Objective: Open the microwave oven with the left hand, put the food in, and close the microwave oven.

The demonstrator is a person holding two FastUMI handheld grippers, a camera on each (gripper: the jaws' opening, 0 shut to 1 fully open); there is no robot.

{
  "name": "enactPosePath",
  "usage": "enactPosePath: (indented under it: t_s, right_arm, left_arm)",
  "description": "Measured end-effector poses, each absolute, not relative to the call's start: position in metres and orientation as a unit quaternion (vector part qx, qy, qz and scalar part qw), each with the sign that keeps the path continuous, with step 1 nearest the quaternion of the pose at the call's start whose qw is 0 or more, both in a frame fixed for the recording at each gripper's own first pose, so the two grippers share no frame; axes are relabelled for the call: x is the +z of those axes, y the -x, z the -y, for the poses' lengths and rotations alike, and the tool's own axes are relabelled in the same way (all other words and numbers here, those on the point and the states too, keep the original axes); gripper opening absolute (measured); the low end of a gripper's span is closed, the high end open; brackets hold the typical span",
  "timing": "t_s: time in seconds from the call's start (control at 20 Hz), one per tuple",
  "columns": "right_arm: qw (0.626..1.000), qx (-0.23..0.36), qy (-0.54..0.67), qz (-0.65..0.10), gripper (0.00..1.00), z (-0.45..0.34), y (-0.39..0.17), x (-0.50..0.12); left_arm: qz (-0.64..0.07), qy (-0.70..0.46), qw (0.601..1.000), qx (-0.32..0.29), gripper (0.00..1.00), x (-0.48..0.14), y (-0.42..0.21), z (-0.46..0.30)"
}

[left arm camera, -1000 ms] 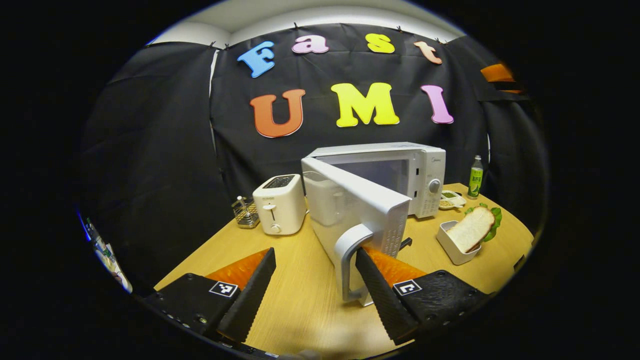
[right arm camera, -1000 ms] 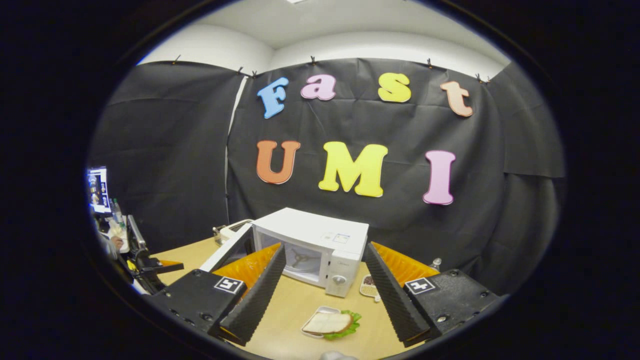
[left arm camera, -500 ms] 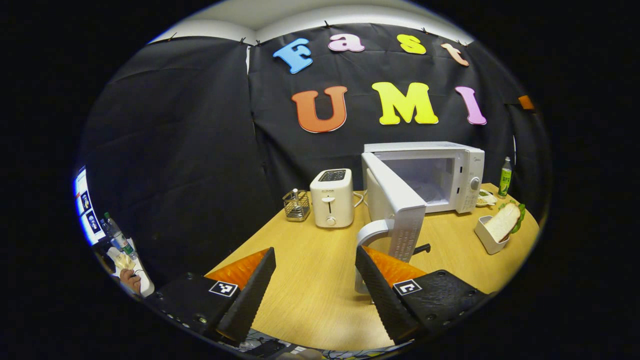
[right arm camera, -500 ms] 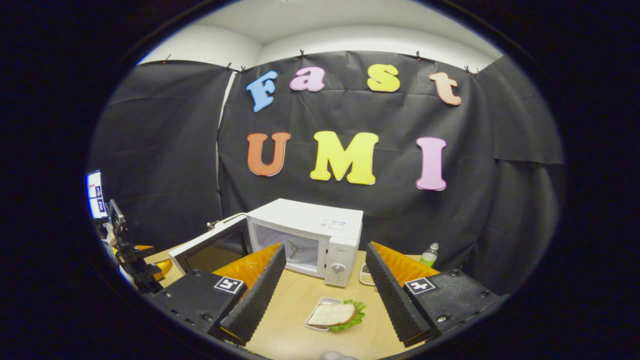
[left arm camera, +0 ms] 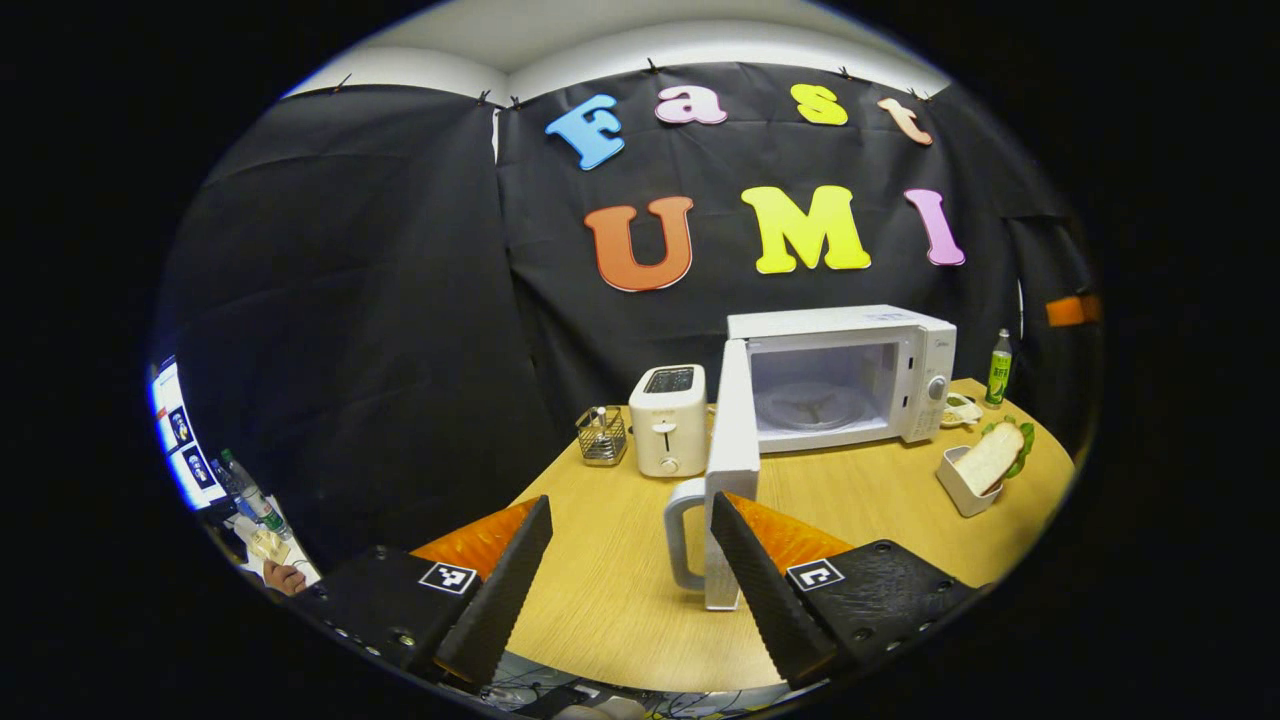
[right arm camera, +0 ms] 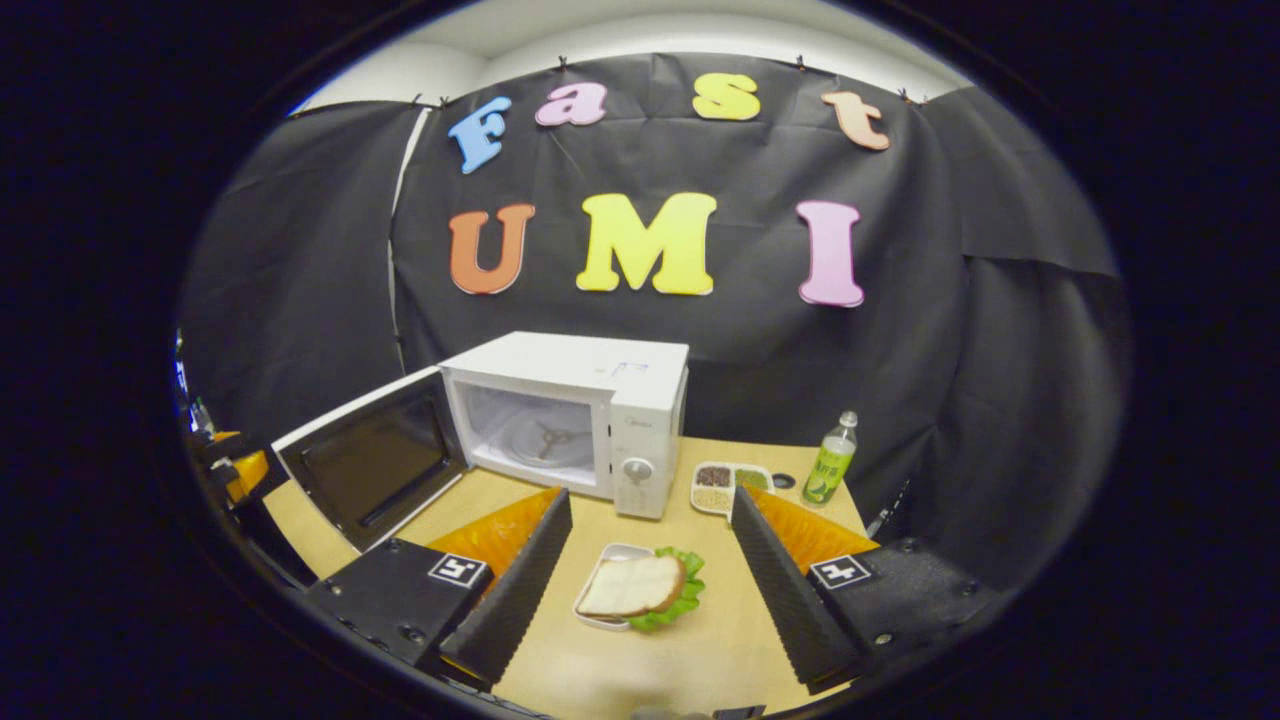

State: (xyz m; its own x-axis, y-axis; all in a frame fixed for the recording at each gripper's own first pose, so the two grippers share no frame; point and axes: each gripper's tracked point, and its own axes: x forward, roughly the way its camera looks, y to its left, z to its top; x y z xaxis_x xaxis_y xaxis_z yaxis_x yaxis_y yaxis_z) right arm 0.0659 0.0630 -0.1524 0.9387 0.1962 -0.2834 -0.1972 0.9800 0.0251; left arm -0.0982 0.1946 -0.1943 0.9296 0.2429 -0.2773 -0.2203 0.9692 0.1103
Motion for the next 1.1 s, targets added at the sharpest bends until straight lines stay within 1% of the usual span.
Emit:
enactPosePath:
  t_s: [0.05,0.1,0.15,0.2,0.25,0.3,0.45,0.5,0.55,0.65,0.7,0.9,0.95,1.0,1.1]
  right_arm:
    - [0.983,0.098,0.000,-0.156,1.00,-0.058,-0.071,-0.168]
    - [0.981,0.095,-0.003,-0.169,1.00,-0.055,-0.077,-0.182]
    - [0.979,0.096,-0.011,-0.179,0.96,-0.051,-0.083,-0.196]
    - [0.976,0.097,-0.019,-0.192,0.96,-0.049,-0.089,-0.211]
    - [0.972,0.103,-0.028,-0.208,1.00,-0.050,-0.095,-0.229]
    - [0.968,0.111,-0.037,-0.222,0.97,-0.051,-0.101,-0.244]
    - [0.949,0.136,-0.062,-0.276,1.00,-0.052,-0.117,-0.287]
    - [0.943,0.146,-0.072,-0.290,0.92,-0.054,-0.124,-0.298]
    - [0.936,0.157,-0.082,-0.306,1.00,-0.055,-0.129,-0.307]
    - [0.919,0.182,-0.104,-0.335,0.99,-0.061,-0.137,-0.323]
    - [0.910,0.190,-0.111,-0.350,0.91,-0.060,-0.140,-0.329]
    - [0.873,0.235,-0.160,-0.397,0.85,-0.065,-0.147,-0.336]
    - [0.860,0.246,-0.173,-0.413,0.96,-0.067,-0.145,-0.337]
    - [0.845,0.260,-0.185,-0.430,0.84,-0.070,-0.143,-0.338]
    - [0.818,0.282,-0.210,-0.456,0.77,-0.074,-0.142,-0.338]
  left_arm:
    - [-0.143,-0.041,0.982,0.113,0.97,-0.188,0.095,-0.188]
    - [-0.139,-0.044,0.983,0.108,0.96,-0.184,0.092,-0.181]
    - [-0.141,-0.047,0.983,0.104,0.96,-0.182,0.089,-0.173]
    - [-0.144,-0.049,0.983,0.101,0.96,-0.182,0.086,-0.166]
    - [-0.145,-0.048,0.983,0.097,0.97,-0.179,0.085,-0.157]
    - [-0.146,-0.049,0.983,0.097,0.97,-0.177,0.083,-0.152]
    - [-0.152,-0.058,0.981,0.102,0.96,-0.168,0.077,-0.136]
    - [-0.154,-0.065,0.980,0.107,0.96,-0.165,0.076,-0.132]
    - [-0.158,-0.073,0.978,0.112,0.96,-0.164,0.076,-0.130]
    - [-0.166,-0.080,0.975,0.123,0.96,-0.160,0.078,-0.122]
    - [-0.170,-0.083,0.973,0.131,0.96,-0.158,0.080,-0.119]
    - [-0.182,-0.084,0.965,0.171,0.97,-0.151,0.089,-0.112]
    - [-0.184,-0.084,0.963,0.180,0.96,-0.150,0.091,-0.110]
    - [-0.186,-0.084,0.960,0.190,0.96,-0.148,0.095,-0.108]
    - [-0.188,-0.086,0.956,0.208,0.97,-0.144,0.100,-0.102]
